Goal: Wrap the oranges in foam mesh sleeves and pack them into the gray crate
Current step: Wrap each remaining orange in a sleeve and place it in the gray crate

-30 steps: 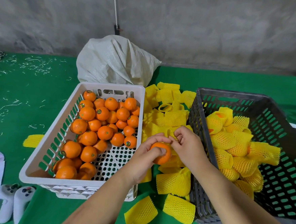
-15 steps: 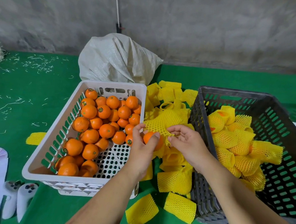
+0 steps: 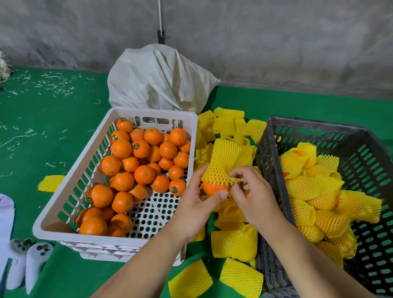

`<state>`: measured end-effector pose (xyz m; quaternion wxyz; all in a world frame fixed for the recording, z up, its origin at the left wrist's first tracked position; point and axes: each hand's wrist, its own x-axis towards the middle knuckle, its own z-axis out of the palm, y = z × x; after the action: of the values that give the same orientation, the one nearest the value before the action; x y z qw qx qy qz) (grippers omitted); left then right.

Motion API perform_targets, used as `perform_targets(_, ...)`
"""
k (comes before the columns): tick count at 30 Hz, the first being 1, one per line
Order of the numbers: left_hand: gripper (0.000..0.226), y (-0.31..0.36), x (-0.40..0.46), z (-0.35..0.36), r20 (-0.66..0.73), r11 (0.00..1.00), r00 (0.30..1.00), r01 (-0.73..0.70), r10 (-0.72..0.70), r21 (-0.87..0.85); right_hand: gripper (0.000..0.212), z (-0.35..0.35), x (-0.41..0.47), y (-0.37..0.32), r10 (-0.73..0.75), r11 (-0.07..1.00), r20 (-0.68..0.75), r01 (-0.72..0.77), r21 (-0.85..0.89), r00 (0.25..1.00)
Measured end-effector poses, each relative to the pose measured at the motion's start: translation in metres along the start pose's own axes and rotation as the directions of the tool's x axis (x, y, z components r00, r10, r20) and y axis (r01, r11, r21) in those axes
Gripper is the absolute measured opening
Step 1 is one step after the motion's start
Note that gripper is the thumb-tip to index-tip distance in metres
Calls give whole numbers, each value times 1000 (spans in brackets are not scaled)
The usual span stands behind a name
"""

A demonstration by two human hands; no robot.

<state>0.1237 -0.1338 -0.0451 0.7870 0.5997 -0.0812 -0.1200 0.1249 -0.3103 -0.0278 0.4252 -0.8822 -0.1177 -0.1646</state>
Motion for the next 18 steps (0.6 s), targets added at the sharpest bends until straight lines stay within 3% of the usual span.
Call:
perform_targets(3,58,-3,-3,10,-119,991,986,-104,113,85,24,-1,-1,0,-20,999,-28,19,-36,999)
perform_targets(5,59,-2,-2,9,-177,932,958,-158,224,326,22,-2,-3,-2,-38,998,-35,37,-52,999)
perform_targets(7,67,0,4,-2,-166,716,929,-133,332,685,19,-2,-4,-1,-48,998,-22,47,-47,999)
perform_targets(8,72,2,6,-7,-157,617,922,-104,354,780,17,-1,-4,-1,-48,998,2,48,-35,999)
perform_targets(9,74,4,8,-11,-156,590,929,-77,334,804,16,0,-5,-1,-45,999,39,46,-23,998)
perform_targets(14,84,1,2,-14,-74,703,985,-57,154,709,40,5,-5,-1,-29,998,161,37,-47,986)
perform_targets(18,96,2,-1,-23,120,616,987,-162,110,771,45,3,-1,1,-9,999,119,13,-34,993)
